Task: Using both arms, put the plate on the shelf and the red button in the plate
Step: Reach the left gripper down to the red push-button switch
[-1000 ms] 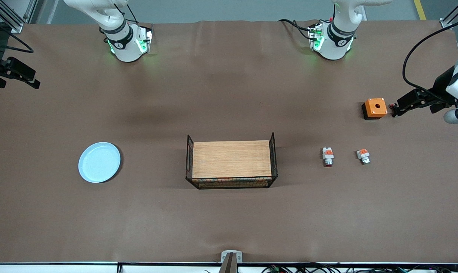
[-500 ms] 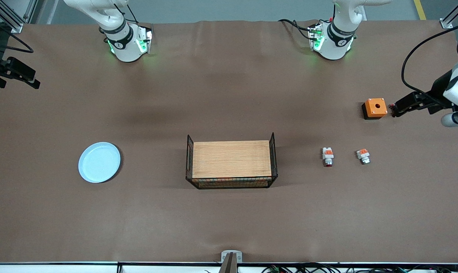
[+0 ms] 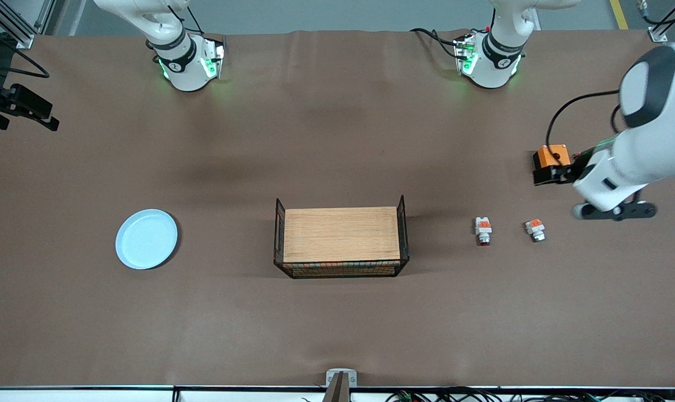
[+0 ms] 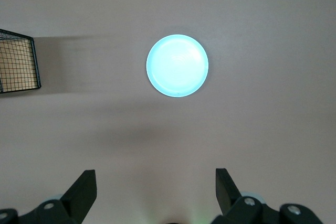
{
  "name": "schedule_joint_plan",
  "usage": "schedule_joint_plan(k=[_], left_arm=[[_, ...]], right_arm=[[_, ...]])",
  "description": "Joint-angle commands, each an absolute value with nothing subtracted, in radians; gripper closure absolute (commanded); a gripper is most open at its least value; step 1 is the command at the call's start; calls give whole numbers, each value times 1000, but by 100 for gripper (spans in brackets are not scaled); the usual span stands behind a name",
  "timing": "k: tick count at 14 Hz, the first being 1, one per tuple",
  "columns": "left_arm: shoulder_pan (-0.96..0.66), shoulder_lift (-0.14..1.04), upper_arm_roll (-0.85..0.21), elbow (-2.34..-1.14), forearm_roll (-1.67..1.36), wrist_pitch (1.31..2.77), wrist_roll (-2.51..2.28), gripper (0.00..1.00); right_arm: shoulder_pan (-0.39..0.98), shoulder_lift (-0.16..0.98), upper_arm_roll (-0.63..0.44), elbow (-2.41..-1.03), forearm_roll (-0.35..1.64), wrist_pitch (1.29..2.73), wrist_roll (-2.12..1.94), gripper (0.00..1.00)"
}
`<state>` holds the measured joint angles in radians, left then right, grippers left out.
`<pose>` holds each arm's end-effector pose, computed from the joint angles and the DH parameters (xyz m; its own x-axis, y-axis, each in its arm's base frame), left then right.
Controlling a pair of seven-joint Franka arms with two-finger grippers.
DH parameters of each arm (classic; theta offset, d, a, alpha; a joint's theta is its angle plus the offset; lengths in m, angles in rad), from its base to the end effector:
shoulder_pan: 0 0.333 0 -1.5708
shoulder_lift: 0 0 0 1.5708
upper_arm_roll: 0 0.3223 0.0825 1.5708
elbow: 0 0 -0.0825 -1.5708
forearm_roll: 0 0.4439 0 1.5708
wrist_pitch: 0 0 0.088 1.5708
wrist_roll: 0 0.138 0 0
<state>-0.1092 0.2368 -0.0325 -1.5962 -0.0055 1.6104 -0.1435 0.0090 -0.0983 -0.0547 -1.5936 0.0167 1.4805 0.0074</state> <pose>0.6547 -0.0927 0.4376 0.9754 0.0047 -0.2202 0.0006 -0.9998 -0.0188 0.5723 -0.0252 0.6382 0.9986 -0.0512 -0.0151 -0.0515 -0.9984 -0.0219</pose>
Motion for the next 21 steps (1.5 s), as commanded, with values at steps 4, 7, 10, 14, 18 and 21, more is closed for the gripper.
schedule_joint_plan(k=[4, 7, 10, 14, 18, 21], left_arm=[[-115, 230, -61, -1846, -26, 1960, -176, 0], [-115, 245, -69, -1928, -26, 2101, -175, 0], [-115, 288, -80, -1937, -26, 2137, -175, 0], [-115, 351, -80, -1980, -25, 2278, -164, 0], [-118, 428, -86, -1985, -25, 2371, -164, 0], [-110, 449, -86, -2006, -25, 2410, -164, 0]], right_arm=[[-5, -118, -48, -1609, 2, 1486, -5, 0], [-5, -117, -48, -1606, -2, 1488, -5, 0], [-3, -115, -48, -1601, -14, 1486, -5, 0], [-5, -115, -48, -1598, -25, 1485, -5, 0], [-5, -100, -49, -1588, -38, 1474, 2, 0], [-12, -78, -48, -1592, -64, 1479, 2, 0]])
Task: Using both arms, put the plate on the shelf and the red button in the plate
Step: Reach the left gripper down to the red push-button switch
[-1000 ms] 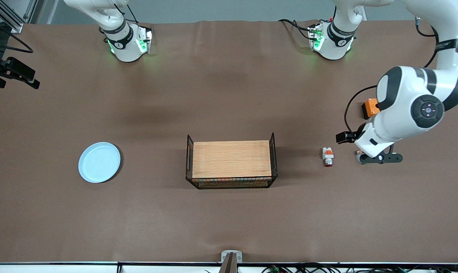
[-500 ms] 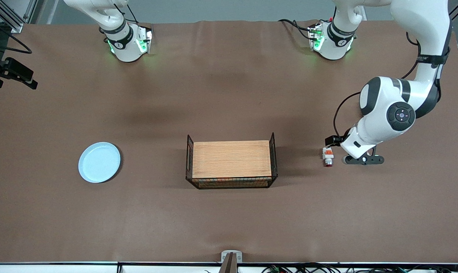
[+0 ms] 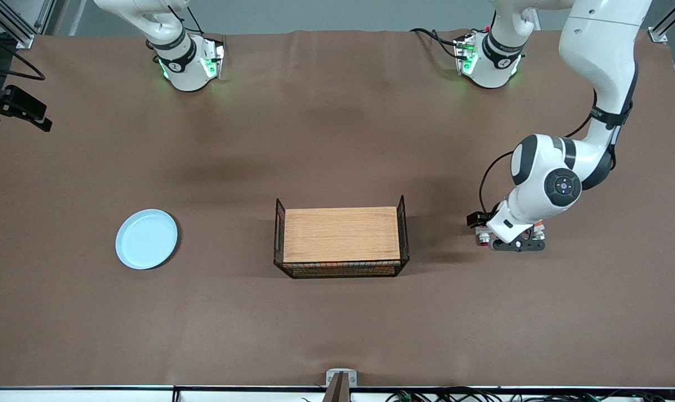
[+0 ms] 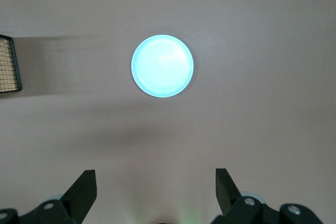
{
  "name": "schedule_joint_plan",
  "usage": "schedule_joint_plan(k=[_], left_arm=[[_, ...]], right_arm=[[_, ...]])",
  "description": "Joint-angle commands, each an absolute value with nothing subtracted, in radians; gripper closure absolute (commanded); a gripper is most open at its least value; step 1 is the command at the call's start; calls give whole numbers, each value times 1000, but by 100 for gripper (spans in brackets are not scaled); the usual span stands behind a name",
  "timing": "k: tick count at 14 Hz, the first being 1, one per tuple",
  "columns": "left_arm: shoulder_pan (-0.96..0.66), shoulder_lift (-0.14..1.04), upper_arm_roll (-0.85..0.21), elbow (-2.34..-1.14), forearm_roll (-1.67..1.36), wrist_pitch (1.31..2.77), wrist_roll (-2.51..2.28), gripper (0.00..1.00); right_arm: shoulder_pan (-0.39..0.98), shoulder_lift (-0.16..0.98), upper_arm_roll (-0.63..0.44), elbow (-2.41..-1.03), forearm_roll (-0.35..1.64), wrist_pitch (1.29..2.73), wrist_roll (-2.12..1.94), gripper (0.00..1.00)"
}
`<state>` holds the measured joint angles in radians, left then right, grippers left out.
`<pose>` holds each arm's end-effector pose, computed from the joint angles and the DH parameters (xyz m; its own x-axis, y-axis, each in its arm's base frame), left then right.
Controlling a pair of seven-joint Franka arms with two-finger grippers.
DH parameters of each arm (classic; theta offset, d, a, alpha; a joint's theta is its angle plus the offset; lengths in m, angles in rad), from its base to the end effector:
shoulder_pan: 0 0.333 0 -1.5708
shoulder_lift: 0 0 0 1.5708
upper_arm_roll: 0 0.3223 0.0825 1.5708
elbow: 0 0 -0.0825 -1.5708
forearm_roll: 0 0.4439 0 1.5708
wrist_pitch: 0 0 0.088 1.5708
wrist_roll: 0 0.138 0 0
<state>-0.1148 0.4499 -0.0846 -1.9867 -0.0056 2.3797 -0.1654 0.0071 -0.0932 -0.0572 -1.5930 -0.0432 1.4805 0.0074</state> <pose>0.6322 -0.1289 0.1610 0.9978 -0.0234 -0.0615 -0.0215 -0.9993 0.0307 0.5733 -0.0365 0.6357 0.9980 -0.0610 -0.0191 -0.0602 -0.9975 0.0379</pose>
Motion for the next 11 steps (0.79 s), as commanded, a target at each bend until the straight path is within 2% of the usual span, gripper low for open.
schedule_joint_plan(k=[1, 8, 11], left_arm=[[-107, 465, -86, -2011, -23, 2430, -164, 0], [-110, 538, -86, -2013, -17, 2519, -164, 1], [-110, 540, -86, -2016, -12, 2520, -164, 22]], right_arm=[[-11, -46, -48, -1582, -66, 1474, -3, 0], [-57, 50, -48, -1575, -61, 1525, -8, 0], [-67, 155, -48, -1553, -55, 1543, -8, 0]])
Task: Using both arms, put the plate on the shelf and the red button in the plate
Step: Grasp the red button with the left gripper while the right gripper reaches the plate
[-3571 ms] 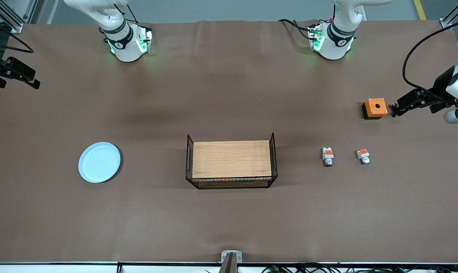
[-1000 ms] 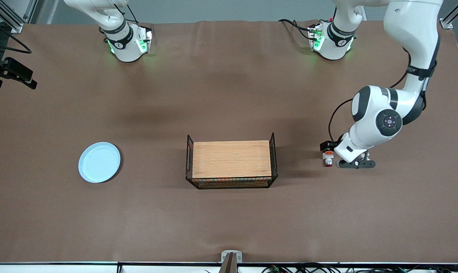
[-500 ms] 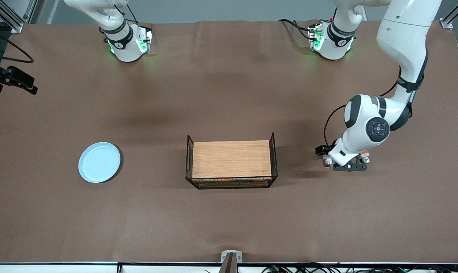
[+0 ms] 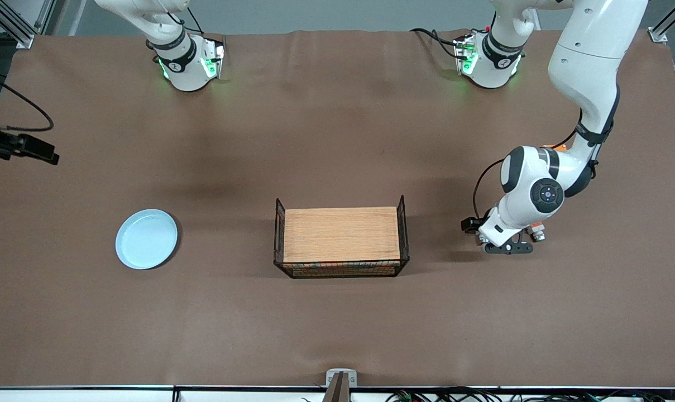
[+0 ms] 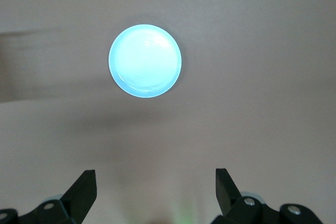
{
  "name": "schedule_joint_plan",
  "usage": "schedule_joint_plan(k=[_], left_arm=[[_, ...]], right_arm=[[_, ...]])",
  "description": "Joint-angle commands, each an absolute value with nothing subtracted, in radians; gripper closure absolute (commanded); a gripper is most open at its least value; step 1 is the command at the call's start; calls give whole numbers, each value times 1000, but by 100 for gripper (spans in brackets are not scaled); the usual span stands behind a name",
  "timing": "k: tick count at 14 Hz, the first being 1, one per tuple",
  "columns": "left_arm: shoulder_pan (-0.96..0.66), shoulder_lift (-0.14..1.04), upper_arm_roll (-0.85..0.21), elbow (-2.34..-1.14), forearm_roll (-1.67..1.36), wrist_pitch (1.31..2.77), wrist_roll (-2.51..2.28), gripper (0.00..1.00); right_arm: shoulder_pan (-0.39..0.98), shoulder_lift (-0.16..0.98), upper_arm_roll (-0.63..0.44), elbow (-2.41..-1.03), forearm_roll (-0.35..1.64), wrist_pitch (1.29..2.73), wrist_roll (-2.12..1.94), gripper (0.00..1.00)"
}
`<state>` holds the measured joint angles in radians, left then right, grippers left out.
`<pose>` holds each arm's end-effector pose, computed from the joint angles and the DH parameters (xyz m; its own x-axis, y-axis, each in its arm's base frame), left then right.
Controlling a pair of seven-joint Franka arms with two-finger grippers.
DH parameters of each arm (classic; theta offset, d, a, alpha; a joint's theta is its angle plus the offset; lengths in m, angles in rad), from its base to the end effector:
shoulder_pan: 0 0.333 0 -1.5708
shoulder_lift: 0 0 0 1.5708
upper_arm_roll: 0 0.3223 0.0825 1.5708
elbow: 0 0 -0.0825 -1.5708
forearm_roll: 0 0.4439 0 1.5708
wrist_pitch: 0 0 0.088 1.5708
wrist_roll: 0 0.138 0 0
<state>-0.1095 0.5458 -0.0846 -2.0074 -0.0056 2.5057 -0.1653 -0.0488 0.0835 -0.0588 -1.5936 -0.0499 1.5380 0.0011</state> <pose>0.6222 -0.1248 0.1014 0.9985 -0.0140 -0.0532 -0.0119 -0.9992 0.0388 0.6230 -0.0732 0.5337 0.9843 -0.1096 -0.1384 -0.1029 -0.9932 0.0546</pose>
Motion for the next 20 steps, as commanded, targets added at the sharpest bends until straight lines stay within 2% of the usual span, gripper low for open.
schedule_joint_plan(k=[1, 5, 8, 14, 20], left_arm=[[-110, 540, -86, -2017, -12, 2520, -163, 27], [-110, 537, -86, -2017, -11, 2520, -161, 51], [-109, 532, -84, -2016, -11, 2520, -161, 59], [-103, 537, -84, -1988, -9, 2519, -158, 59], [-75, 549, -78, -1938, -11, 2519, -156, 59]], right_arm=[[-78, 164, -46, -1554, -51, 1558, -8, 0], [-95, 236, -44, -1598, -25, 1696, -40, 0], [-126, 249, -46, -1725, 43, 1891, -87, 0], [-153, 302, -43, -1929, 58, 2225, -146, 0], [-184, 423, -44, -1956, 172, 2379, -290, 0]])
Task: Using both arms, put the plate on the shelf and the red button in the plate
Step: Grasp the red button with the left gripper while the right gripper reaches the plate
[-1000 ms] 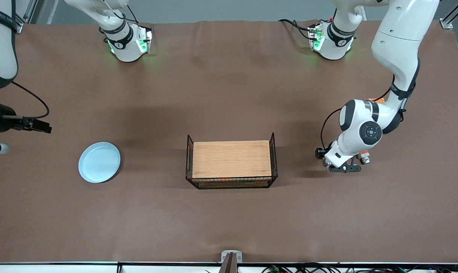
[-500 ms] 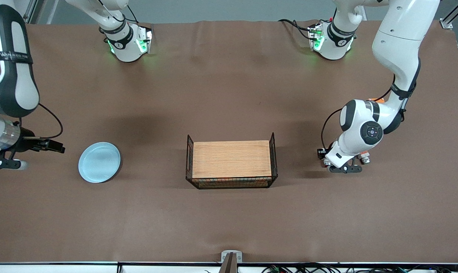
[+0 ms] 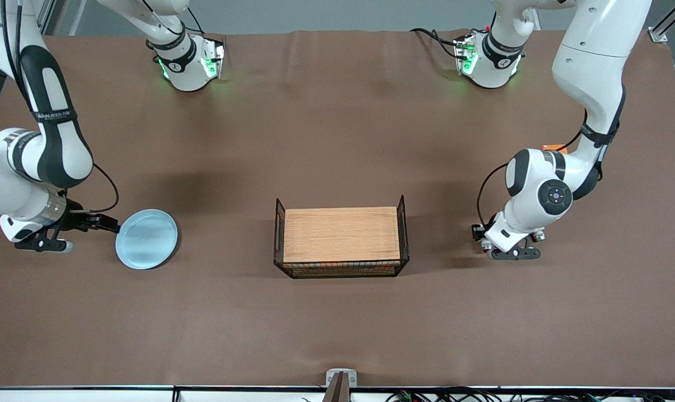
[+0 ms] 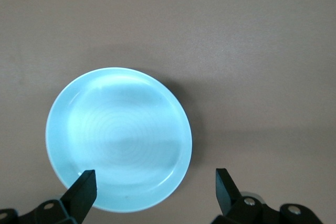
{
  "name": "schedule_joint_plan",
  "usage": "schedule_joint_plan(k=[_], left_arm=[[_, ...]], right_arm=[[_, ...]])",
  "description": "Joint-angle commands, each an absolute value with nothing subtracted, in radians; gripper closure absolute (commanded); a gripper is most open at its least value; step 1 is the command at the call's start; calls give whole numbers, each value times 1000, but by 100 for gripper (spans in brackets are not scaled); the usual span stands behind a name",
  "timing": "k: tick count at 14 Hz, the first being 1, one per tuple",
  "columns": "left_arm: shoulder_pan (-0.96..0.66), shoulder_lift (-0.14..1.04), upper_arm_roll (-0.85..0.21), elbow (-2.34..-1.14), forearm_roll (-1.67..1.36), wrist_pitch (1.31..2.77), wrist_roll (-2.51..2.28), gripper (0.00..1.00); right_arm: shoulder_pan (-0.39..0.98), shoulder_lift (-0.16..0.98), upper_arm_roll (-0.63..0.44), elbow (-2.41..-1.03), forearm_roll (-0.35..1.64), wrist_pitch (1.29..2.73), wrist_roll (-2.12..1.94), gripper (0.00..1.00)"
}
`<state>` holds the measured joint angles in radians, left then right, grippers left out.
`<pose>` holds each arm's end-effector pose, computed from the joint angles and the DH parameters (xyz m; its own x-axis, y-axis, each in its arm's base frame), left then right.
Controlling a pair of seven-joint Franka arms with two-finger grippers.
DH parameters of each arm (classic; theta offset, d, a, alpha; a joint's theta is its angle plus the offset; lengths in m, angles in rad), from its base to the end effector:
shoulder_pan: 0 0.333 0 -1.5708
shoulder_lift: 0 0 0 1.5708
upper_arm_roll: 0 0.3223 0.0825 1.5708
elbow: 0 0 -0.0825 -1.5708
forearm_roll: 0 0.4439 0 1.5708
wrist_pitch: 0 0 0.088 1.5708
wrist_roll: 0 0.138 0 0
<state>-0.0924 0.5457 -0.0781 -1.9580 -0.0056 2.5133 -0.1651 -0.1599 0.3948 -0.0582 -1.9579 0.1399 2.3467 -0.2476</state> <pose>0.6483 -0.1128 0.1221 0.9999 0.0107 0.0034 0.0105 -0.9989 0.0450 0.6462 -0.1378 0.2066 0.9978 -0.0647 0.0110 -0.0637 -0.9950 -0.0765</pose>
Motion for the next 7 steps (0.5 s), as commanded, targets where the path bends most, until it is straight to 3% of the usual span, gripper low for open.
schedule_joint_plan(k=[1, 7], left_arm=[[-69, 557, -78, -1922, -9, 2519, -156, 59], [-3, 568, -78, -1884, -9, 2519, -146, 59]], right_arm=[[-183, 439, -44, -1956, 172, 2405, -290, 0], [-184, 520, -46, -1950, 170, 2491, -290, 0]])
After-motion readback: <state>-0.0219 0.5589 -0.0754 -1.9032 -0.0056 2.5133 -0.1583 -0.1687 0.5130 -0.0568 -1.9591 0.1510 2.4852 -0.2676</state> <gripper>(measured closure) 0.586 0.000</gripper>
